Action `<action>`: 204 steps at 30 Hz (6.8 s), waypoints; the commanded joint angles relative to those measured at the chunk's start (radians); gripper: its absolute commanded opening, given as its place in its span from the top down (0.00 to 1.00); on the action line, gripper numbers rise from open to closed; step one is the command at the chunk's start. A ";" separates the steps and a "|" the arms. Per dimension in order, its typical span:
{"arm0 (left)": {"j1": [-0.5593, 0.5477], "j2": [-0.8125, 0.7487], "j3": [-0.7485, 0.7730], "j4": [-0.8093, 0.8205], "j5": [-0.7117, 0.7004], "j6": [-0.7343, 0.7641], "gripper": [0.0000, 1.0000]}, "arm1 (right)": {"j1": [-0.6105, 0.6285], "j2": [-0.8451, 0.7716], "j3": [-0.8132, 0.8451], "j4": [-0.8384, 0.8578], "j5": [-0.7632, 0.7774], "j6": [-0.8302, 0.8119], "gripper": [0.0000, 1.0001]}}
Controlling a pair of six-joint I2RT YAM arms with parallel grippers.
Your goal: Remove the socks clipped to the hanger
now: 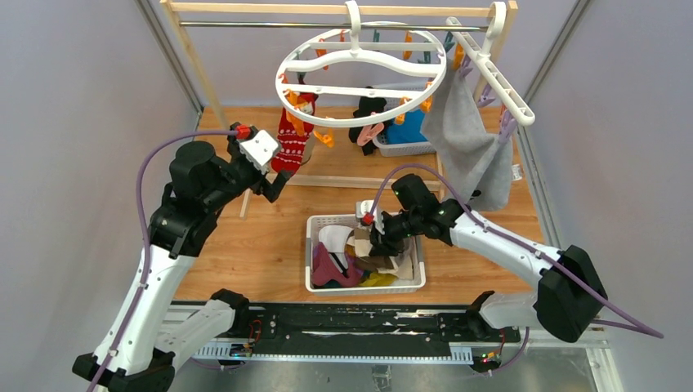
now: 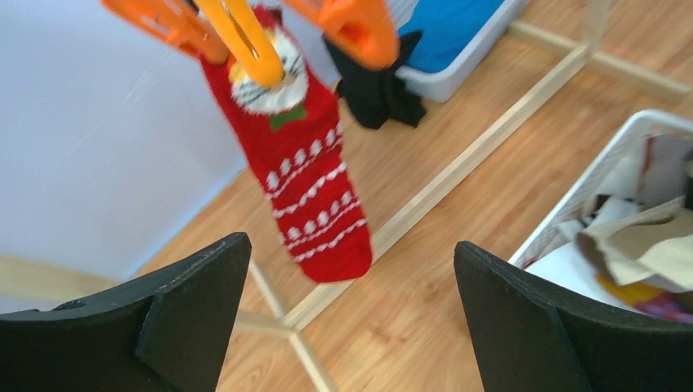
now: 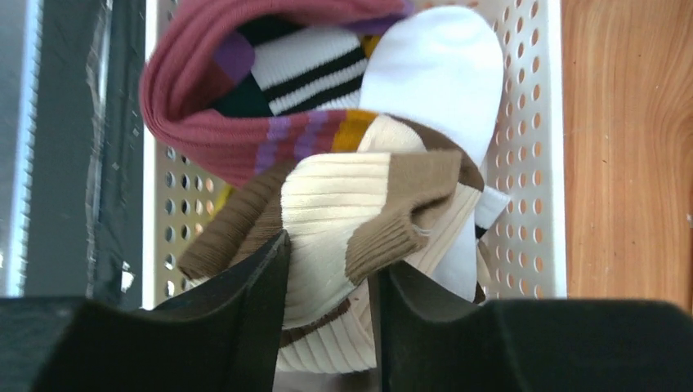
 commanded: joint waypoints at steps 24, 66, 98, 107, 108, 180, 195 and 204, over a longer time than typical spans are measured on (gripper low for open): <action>0.218 0.081 -0.093 0.273 0.010 -0.236 0.00 | 0.016 -0.329 -0.045 0.000 0.237 -0.029 0.25; 0.236 0.511 0.146 0.764 0.352 -0.577 0.04 | -0.035 -0.378 -0.131 0.059 0.211 0.005 0.24; 0.096 0.205 -0.056 0.796 0.434 -0.638 0.04 | -0.038 -0.329 -0.065 0.071 0.151 0.052 0.24; 0.041 0.205 -0.089 0.792 0.480 -0.700 0.07 | -0.037 -0.258 0.089 0.082 0.121 0.072 0.24; 0.032 0.208 -0.086 0.792 0.479 -0.706 0.08 | -0.039 -0.252 0.095 0.125 0.118 0.104 0.24; 0.043 0.243 -0.195 1.187 0.341 -1.273 0.28 | -0.099 -0.020 0.065 1.037 -0.110 0.836 1.00; 0.045 0.254 -0.224 1.185 0.274 -1.363 0.39 | -0.099 -0.008 0.059 1.037 -0.110 0.831 1.00; 0.049 0.250 -0.238 1.196 0.266 -1.389 0.58 | -0.099 -0.002 0.051 1.038 -0.109 0.824 1.00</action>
